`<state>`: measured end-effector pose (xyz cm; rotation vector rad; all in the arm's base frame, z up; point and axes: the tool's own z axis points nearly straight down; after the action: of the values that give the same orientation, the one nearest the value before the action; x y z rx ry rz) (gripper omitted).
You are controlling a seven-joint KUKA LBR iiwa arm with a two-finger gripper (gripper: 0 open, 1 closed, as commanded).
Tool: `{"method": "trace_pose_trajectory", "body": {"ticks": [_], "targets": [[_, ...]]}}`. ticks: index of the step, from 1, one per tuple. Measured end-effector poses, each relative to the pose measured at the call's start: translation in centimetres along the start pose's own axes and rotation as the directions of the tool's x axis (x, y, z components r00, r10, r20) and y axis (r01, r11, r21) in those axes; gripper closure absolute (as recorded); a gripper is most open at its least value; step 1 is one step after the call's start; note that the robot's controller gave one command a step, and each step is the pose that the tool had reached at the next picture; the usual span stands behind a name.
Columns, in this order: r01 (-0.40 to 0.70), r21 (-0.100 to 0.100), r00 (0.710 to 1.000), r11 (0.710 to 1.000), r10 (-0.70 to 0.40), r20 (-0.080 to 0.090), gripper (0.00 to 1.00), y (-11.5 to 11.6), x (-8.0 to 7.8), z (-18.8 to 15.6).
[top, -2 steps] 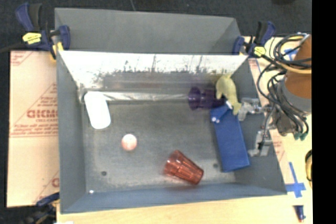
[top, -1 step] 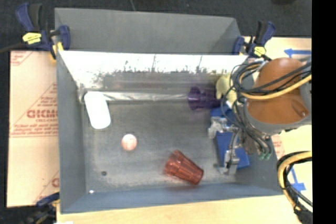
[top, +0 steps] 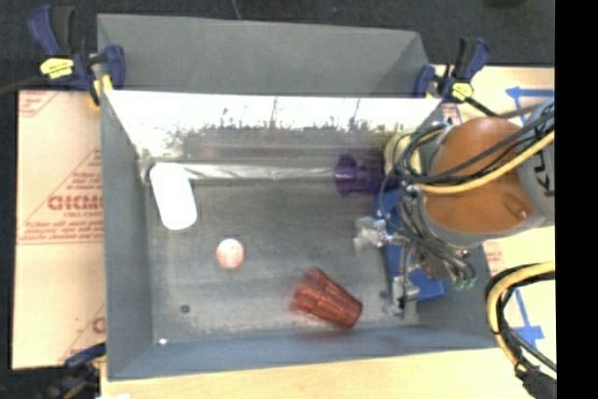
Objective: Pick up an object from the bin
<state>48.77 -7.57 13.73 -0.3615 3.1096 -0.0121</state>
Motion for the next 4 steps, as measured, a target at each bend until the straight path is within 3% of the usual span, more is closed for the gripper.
{"method": "trace_pose_trajectory", "body": {"ticks": [1,2,3,4], "targets": [[0.017,-0.006,1.000,1.000,-0.017,-0.005,0.00,2.6,0.2,0.7],[0.123,-0.004,0.992,0.992,-0.123,-0.006,0.00,4.6,-0.1,1.8],[0.059,-0.005,0.998,0.998,-0.059,-0.002,0.00,7.5,-1.5,2.3],[0.008,-0.005,1.000,1.000,-0.009,-0.002,0.00,8.8,-1.8,2.8]]}}
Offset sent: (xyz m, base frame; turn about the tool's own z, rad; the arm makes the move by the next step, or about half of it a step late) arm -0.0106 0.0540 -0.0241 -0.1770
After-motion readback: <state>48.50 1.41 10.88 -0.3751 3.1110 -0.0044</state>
